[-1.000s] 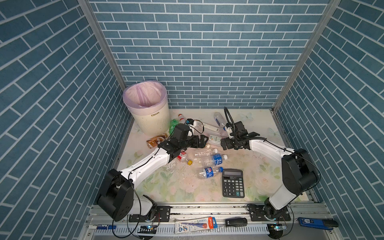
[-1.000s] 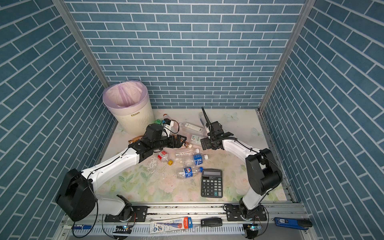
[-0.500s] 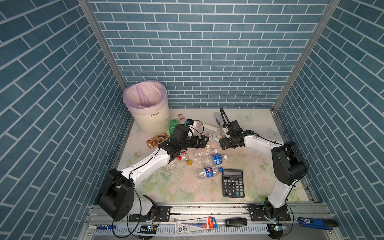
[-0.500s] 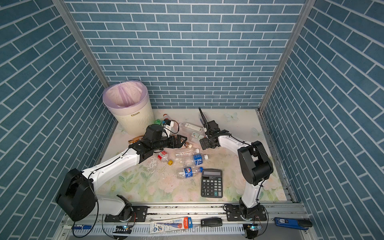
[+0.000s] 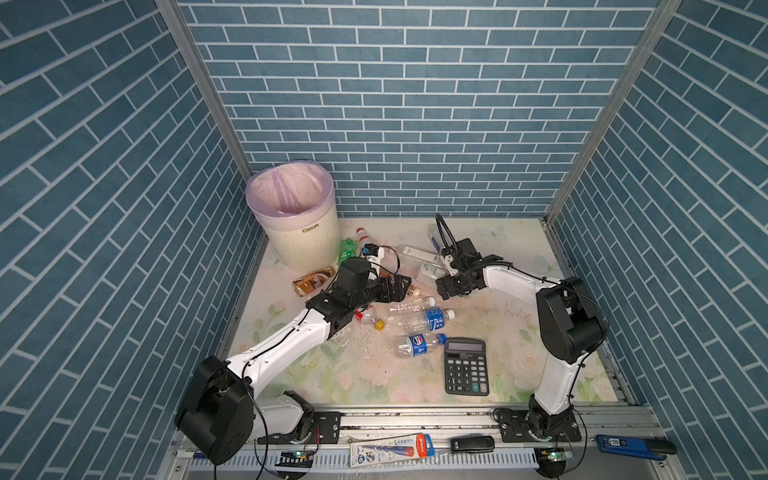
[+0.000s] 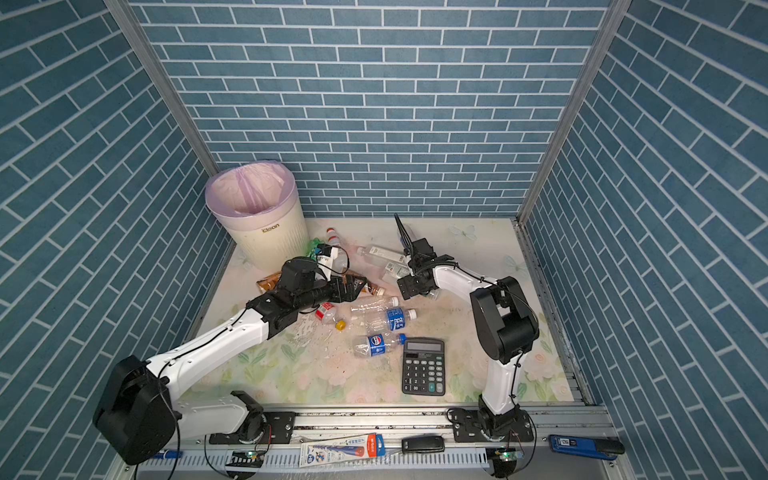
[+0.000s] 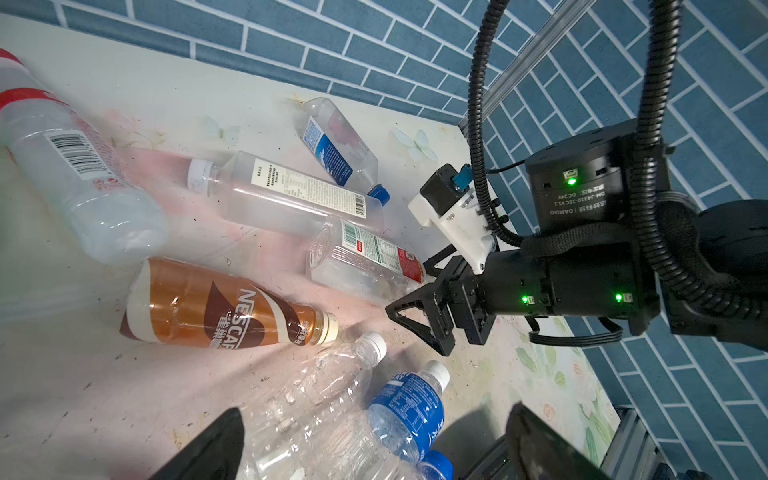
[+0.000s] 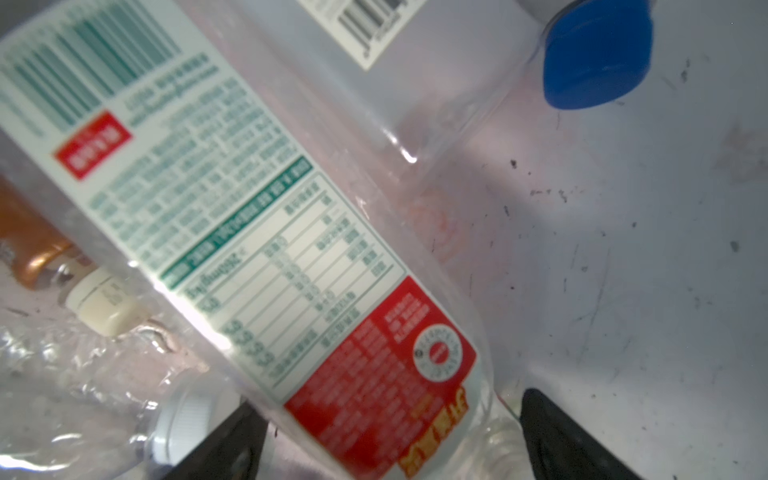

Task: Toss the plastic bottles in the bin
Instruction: 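Grasp the clear red-label bottle with the right gripper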

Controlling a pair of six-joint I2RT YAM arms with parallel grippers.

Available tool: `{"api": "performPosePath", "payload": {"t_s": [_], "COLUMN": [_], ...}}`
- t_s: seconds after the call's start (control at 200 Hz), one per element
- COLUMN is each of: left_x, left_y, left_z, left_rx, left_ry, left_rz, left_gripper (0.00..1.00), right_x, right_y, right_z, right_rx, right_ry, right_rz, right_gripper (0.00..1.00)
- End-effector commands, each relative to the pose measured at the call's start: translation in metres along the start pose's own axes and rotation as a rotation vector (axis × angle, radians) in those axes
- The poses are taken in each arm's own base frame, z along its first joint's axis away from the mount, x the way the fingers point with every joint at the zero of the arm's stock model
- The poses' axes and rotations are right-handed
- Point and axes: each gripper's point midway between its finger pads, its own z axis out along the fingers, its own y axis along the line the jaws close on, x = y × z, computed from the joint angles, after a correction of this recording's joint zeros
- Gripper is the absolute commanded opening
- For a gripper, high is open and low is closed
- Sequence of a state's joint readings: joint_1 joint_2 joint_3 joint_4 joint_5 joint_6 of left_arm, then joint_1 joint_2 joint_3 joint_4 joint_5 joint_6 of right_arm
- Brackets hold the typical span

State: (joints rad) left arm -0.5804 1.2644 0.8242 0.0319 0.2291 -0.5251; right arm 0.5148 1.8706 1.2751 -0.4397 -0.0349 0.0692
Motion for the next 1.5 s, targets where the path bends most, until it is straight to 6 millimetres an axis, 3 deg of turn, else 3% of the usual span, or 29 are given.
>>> {"api": "performPosePath", "payload": {"t_s": [0.0,0.395,0.965,1.075,1.495], "left_x": [-0.004,-0.007,-0.003,0.000,-0.001], "left_y": [-0.001,-0.003,-0.005,-0.004,-0.005], "left_z": [-0.005,-0.012,-0.015,-0.017,-0.023], "left_rx": [0.002,0.007,-0.006,-0.010,-0.017], "left_ry": [-0.044,-0.070,-0.059,-0.059,-0.062], "left_rz": [-0.007,-0.023,-0.030,-0.034,-0.028], "left_gripper": [0.99,0.99,0.99,0.99,0.99], "right_x": [-0.004,0.003,0.009,0.009,0.007], "right_y": [0.011,0.010,0.011,0.012,0.015], "right_z": [-0.001,0.009,0.010,0.007,-0.009], "right_rx": [-0.047,-0.024,0.040,0.045,0.046], "right_ry": [0.021,0.051,0.058,0.052,0.019], "right_rz": [-0.037,-0.064,-0.136,-0.144,-0.151], "right_gripper": [0.93,0.93,0.71,0.63,0.50]}}
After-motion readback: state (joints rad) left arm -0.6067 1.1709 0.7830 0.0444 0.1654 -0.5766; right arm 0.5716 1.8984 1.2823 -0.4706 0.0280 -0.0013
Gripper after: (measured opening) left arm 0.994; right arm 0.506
